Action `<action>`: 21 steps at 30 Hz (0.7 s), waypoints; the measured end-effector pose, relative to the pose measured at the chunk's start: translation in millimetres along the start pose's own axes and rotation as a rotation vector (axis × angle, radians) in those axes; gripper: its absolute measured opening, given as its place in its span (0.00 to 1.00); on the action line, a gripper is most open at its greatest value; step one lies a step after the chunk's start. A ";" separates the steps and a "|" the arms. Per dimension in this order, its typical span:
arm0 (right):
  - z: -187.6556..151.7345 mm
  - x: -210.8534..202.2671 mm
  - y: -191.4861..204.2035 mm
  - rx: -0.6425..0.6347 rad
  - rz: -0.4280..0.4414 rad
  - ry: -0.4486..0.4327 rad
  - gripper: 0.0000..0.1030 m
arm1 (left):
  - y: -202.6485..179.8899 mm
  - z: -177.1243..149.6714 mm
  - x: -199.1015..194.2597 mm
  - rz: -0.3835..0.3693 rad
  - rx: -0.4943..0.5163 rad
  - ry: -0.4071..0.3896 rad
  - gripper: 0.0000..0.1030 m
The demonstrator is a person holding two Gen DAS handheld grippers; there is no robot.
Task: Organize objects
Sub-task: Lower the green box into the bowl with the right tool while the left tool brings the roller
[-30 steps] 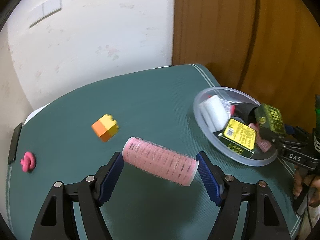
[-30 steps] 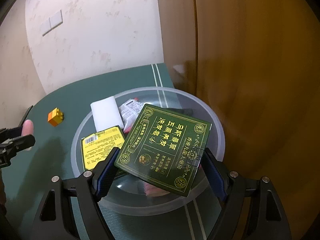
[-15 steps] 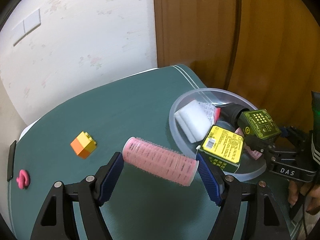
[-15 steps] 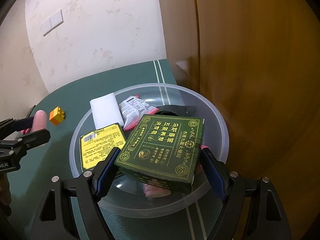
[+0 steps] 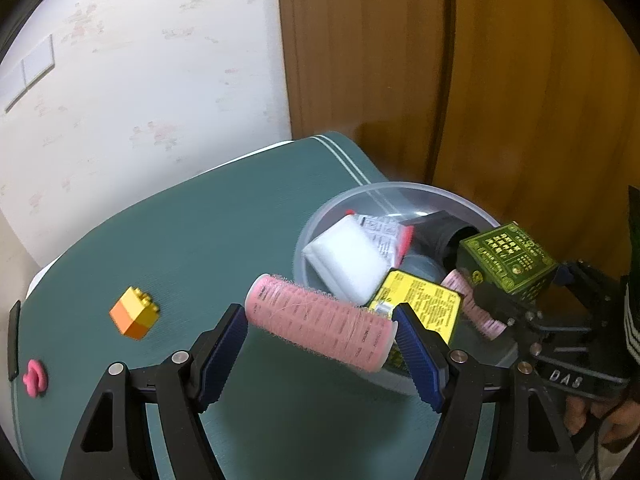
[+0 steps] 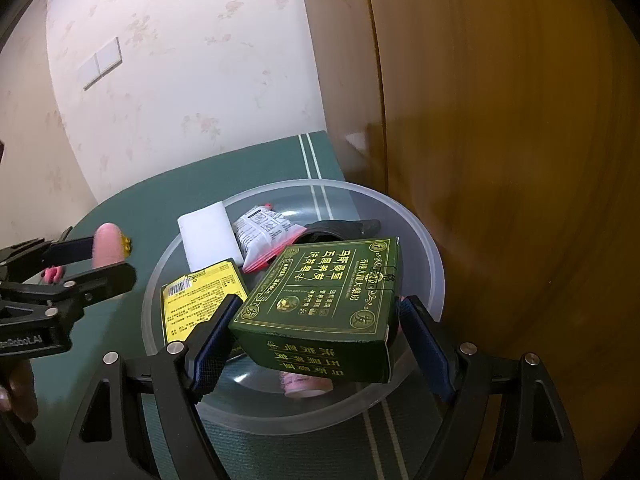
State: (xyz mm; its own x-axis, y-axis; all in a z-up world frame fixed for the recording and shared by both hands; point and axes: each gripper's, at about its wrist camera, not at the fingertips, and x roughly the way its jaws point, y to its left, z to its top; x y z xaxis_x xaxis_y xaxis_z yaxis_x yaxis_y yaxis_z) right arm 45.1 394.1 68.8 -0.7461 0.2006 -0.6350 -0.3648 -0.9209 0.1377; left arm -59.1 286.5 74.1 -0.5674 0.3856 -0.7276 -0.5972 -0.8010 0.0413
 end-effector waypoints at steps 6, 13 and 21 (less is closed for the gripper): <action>-0.9 -1.2 1.4 0.003 -0.001 0.001 0.79 | -12.7 7.9 8.4 -0.021 0.026 -0.001 0.76; -0.9 -1.7 1.1 0.002 -0.001 0.001 0.78 | -21.7 14.1 22.8 -0.069 0.027 0.019 0.76; -0.9 -2.2 1.0 0.005 -0.003 0.000 0.79 | -21.3 20.2 36.5 -0.129 -0.015 0.053 0.86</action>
State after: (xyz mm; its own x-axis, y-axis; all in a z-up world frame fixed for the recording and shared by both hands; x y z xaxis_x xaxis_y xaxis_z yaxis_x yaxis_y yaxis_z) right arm 46.9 392.4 69.6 -0.7453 0.2032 -0.6350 -0.3694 -0.9188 0.1395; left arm -78.6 326.8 60.5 -0.4556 0.4609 -0.7615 -0.6542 -0.7536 -0.0647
